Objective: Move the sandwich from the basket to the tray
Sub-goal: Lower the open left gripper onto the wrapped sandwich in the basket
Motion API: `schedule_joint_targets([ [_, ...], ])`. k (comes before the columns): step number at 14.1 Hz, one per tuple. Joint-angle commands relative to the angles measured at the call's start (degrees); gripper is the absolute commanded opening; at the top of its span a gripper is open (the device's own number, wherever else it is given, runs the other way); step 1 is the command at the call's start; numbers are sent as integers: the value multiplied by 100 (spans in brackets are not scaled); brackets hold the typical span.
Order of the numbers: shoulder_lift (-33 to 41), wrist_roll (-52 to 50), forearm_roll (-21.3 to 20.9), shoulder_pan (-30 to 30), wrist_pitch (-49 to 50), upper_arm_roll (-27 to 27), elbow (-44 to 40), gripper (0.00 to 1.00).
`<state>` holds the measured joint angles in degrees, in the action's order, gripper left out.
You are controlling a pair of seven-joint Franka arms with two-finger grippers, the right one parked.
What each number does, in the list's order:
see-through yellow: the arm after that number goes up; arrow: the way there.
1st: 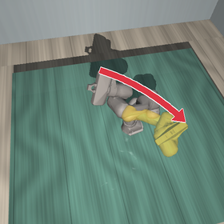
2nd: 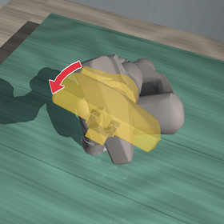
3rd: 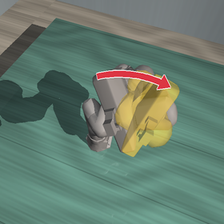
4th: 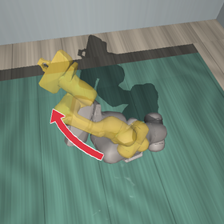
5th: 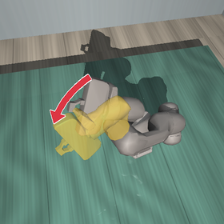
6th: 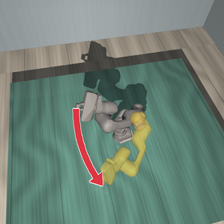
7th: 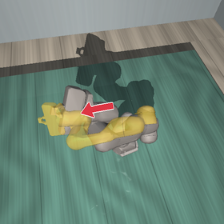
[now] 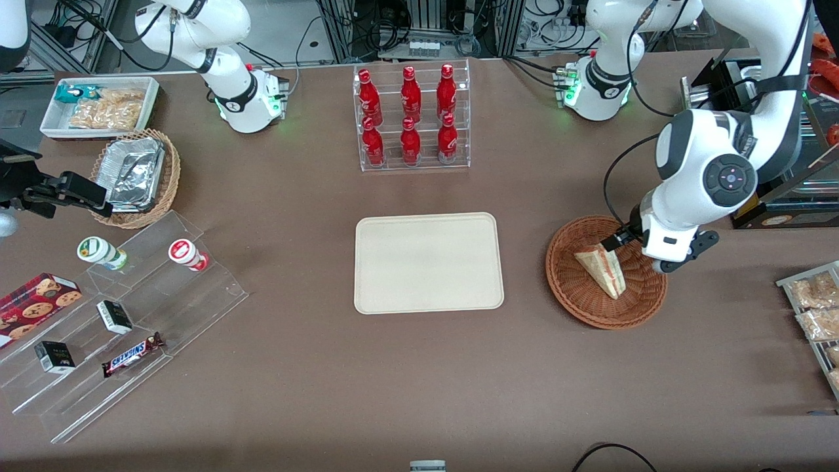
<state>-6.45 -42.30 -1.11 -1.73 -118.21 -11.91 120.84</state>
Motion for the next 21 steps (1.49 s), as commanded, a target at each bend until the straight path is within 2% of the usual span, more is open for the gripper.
schedule_joint_targets([
  [1,47,-173,-82,32,-604,22,465,100],
  [10,-620,-314,14,32,-1458,22,546,100],
  [19,-1016,-314,23,32,-1846,22,466,100],
  [20,-1034,-314,23,32,-1846,22,466,97],
  [21,-1051,-314,23,32,-1846,22,466,89],
])
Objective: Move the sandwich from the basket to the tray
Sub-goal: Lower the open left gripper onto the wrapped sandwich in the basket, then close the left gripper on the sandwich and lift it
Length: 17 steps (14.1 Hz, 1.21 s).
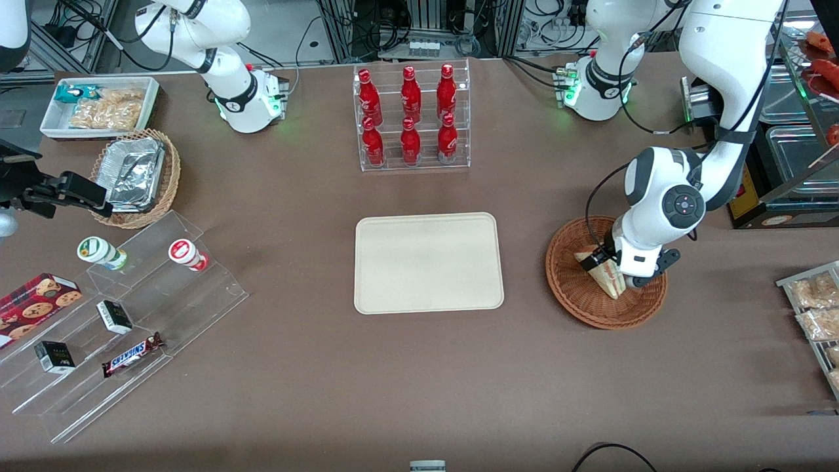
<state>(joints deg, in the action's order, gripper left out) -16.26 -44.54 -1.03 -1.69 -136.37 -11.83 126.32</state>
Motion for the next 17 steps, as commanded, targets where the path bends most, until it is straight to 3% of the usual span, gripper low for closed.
schedule_joint_targets([
  [1,-70,-90,15,28,-30,14,-81,78],
  [3,-70,-90,15,20,-30,14,-90,53],
  [7,-44,-72,6,20,-21,14,-90,17],
  [9,61,-20,-3,11,31,14,-143,11],
  [15,632,374,-64,28,67,-13,-204,11],
  [17,712,813,-64,46,128,-283,-213,12],
])
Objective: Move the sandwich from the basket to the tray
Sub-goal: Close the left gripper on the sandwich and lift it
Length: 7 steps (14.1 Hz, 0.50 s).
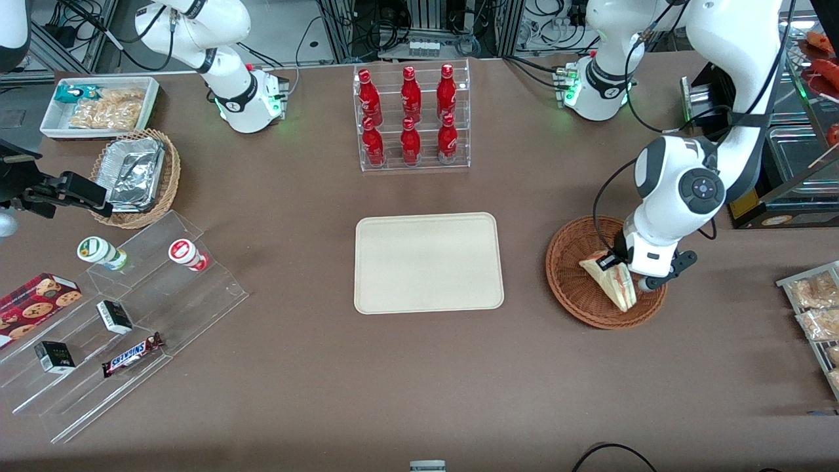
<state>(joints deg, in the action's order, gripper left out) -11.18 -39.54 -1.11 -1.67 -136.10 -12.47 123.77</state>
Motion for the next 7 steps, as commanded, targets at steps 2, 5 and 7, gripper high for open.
schedule_joint_targets([
  [2,196,797,-47,44,102,-562,-54,12],
  [5,99,1001,-29,52,102,-1160,-213,13],
  [7,-76,967,-38,209,102,-1441,-326,13],
])
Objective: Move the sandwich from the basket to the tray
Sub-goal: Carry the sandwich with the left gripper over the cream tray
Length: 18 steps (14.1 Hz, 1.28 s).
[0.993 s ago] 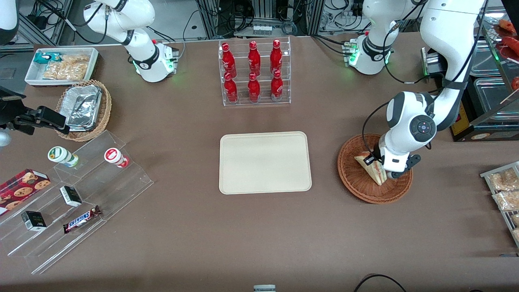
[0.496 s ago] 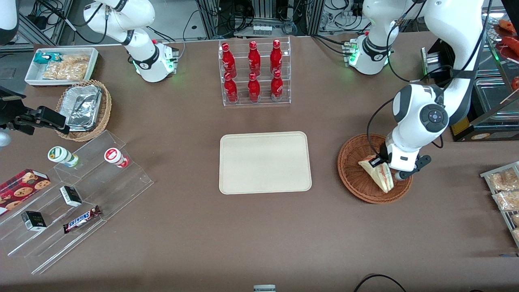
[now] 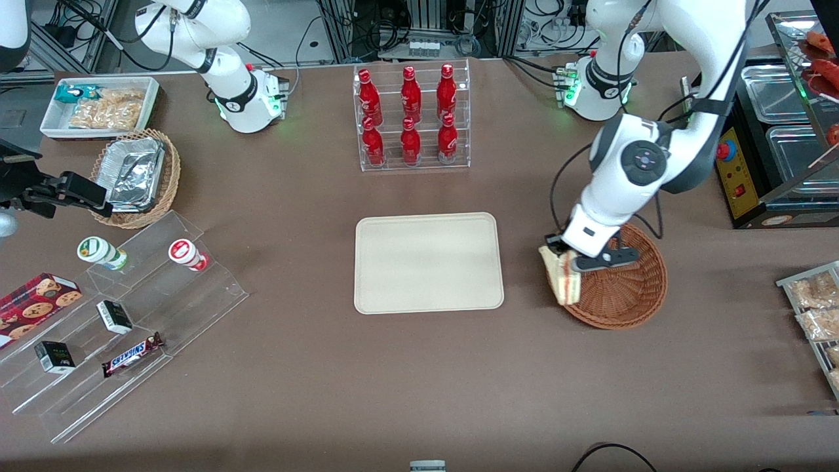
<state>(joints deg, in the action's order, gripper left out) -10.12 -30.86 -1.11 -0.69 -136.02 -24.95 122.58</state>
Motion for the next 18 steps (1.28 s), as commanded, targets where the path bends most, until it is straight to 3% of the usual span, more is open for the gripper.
schedule_joint_targets([
  [1,-270,71,-30,286,94,-195,-321,13],
  [11,-1597,-1010,-126,1764,181,-28,-1614,15],
  [12,-1668,-1158,-240,1921,181,51,-1684,15],
  [15,-2238,-2184,-1196,2458,391,393,-2271,15],
  [18,-2608,-2469,-1392,2696,962,420,-2922,15],
])
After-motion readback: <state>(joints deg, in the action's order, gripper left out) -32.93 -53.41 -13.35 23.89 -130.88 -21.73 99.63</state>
